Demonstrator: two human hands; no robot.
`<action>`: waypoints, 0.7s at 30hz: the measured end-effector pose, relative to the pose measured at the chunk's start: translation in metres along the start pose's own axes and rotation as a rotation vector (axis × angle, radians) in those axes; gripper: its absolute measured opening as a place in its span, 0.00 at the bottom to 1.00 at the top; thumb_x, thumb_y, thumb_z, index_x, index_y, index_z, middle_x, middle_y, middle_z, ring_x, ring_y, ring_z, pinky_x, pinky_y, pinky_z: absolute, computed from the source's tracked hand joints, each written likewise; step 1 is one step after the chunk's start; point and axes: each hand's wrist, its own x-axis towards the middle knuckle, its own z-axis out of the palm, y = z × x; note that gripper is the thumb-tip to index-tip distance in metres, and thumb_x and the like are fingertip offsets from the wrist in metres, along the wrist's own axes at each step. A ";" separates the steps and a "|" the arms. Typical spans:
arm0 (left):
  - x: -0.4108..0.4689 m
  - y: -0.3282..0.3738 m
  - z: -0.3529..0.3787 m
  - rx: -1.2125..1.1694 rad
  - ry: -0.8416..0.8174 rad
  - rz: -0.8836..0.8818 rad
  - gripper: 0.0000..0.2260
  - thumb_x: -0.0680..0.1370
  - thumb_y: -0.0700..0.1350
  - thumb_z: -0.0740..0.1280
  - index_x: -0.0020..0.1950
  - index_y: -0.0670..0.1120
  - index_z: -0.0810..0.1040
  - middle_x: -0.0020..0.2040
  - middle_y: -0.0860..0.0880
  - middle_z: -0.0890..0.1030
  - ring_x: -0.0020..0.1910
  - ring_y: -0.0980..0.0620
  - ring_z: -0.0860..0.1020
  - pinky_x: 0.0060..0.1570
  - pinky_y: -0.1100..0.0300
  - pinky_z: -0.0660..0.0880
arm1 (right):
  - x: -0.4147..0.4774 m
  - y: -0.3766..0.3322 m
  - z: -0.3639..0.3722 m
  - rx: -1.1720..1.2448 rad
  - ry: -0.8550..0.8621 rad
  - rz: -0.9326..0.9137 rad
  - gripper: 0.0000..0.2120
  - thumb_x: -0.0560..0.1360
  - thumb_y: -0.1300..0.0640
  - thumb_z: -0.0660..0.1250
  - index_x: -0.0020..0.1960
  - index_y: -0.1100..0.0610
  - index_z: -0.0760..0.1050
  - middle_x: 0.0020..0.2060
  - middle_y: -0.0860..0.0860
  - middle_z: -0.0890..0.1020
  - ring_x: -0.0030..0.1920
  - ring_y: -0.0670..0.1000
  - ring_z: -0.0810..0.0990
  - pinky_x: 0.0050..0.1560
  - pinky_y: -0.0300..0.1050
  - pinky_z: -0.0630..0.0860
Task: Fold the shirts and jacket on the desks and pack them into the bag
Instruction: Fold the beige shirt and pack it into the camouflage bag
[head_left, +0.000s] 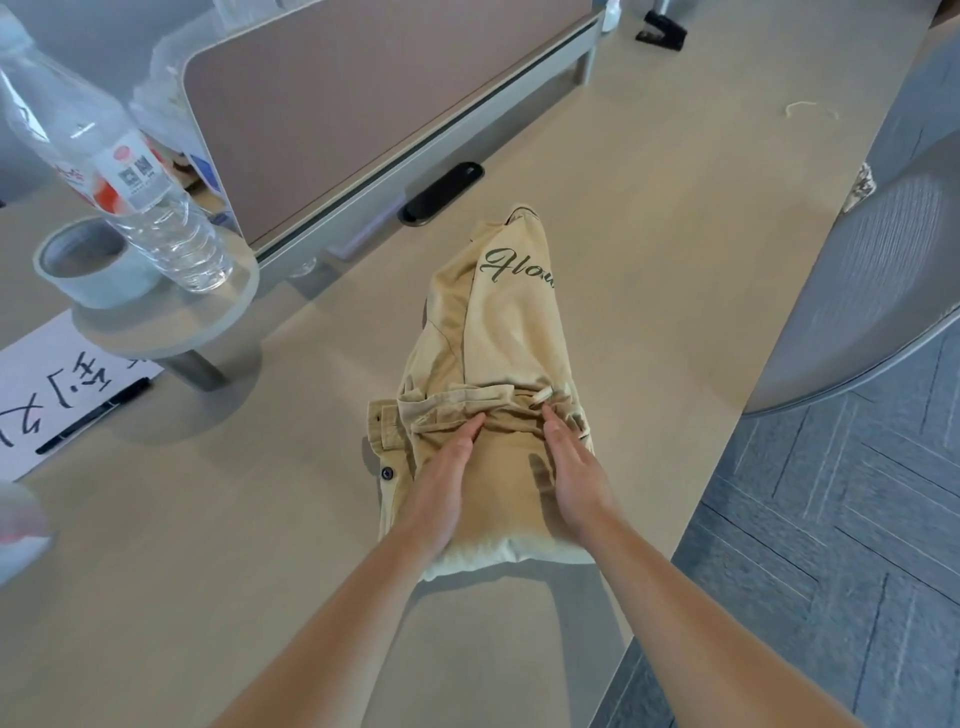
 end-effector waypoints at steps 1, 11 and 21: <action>0.000 0.000 0.001 0.026 -0.005 0.007 0.19 0.85 0.55 0.48 0.73 0.65 0.69 0.68 0.69 0.66 0.72 0.65 0.61 0.67 0.66 0.56 | 0.000 0.000 -0.001 -0.001 -0.008 -0.007 0.22 0.84 0.42 0.51 0.77 0.40 0.64 0.72 0.39 0.68 0.68 0.39 0.64 0.65 0.37 0.57; -0.040 0.001 0.012 -0.122 -0.019 -0.022 0.19 0.77 0.53 0.56 0.53 0.51 0.86 0.56 0.53 0.85 0.60 0.54 0.80 0.70 0.48 0.69 | -0.058 -0.008 -0.007 0.234 0.061 -0.086 0.22 0.83 0.38 0.53 0.63 0.47 0.79 0.52 0.45 0.86 0.56 0.45 0.82 0.62 0.49 0.76; -0.051 -0.009 0.010 0.059 -0.099 -0.135 0.18 0.74 0.60 0.58 0.53 0.60 0.85 0.56 0.58 0.84 0.61 0.56 0.79 0.69 0.52 0.70 | -0.058 0.017 -0.002 0.123 -0.171 0.140 0.37 0.67 0.18 0.52 0.59 0.41 0.81 0.61 0.40 0.80 0.65 0.44 0.75 0.74 0.48 0.64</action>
